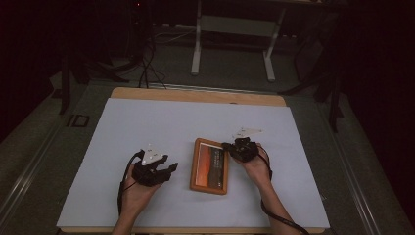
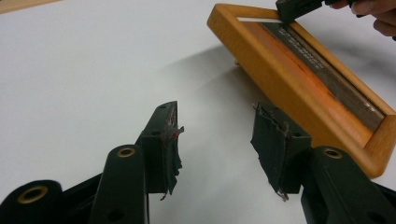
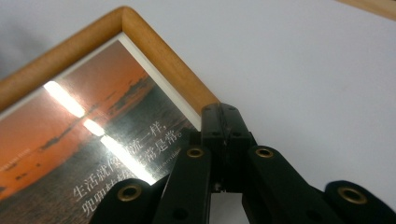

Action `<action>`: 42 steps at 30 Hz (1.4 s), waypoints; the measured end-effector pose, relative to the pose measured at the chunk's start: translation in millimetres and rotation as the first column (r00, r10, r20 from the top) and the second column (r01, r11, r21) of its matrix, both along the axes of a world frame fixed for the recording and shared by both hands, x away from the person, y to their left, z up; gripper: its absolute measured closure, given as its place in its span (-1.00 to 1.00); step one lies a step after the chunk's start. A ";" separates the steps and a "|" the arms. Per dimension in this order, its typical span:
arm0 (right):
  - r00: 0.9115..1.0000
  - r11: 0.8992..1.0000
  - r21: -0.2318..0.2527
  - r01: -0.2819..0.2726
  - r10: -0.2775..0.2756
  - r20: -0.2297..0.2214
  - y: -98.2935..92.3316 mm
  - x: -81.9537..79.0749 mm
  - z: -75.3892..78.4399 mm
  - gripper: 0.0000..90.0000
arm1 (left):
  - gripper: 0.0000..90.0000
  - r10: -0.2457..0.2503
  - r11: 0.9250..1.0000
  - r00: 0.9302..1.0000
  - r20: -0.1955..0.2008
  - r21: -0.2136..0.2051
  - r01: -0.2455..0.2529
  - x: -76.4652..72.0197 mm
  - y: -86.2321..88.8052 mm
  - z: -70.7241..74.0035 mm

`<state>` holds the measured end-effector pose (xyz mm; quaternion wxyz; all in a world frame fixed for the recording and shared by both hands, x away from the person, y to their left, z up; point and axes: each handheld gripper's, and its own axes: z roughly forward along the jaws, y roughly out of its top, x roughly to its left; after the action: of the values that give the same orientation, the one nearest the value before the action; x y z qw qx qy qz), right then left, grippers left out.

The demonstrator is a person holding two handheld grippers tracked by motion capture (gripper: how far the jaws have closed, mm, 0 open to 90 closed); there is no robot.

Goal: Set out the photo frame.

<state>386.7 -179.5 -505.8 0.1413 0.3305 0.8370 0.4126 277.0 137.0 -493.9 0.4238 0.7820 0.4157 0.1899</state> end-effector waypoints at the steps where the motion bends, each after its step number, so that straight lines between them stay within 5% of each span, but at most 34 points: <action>1: 1.000 1.000 0.000 0.000 0.000 -0.002 -0.6 0.5 -0.7 1.00 | 0.13 0.000 1.000 1.000 0.000 0.003 0.000 0.1 0.1 0.0; 18: 0.999 1.000 -0.017 0.025 -0.026 -0.032 -8.0 4.9 -14.1 1.00 | 0.10 0.001 1.000 1.000 -0.014 -0.010 -0.001 0.0 -1.6 1.8; 27: 0.999 1.000 -0.007 0.028 -0.028 -0.039 -8.9 5.3 -14.6 1.00 | -0.01 -0.033 0.998 0.998 -0.062 -0.049 0.030 -0.2 -12.3 5.7; 42: 0.999 1.000 -0.005 0.031 -0.031 -0.041 -8.8 4.9 -14.7 1.00 | -0.38 -0.141 0.972 0.983 -0.116 -0.205 0.116 0.0 -41.9 9.5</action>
<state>391.6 -188.3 -520.5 0.1311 0.3516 0.8354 0.4016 277.0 95.1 -484.5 0.4829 0.7720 0.4076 0.0685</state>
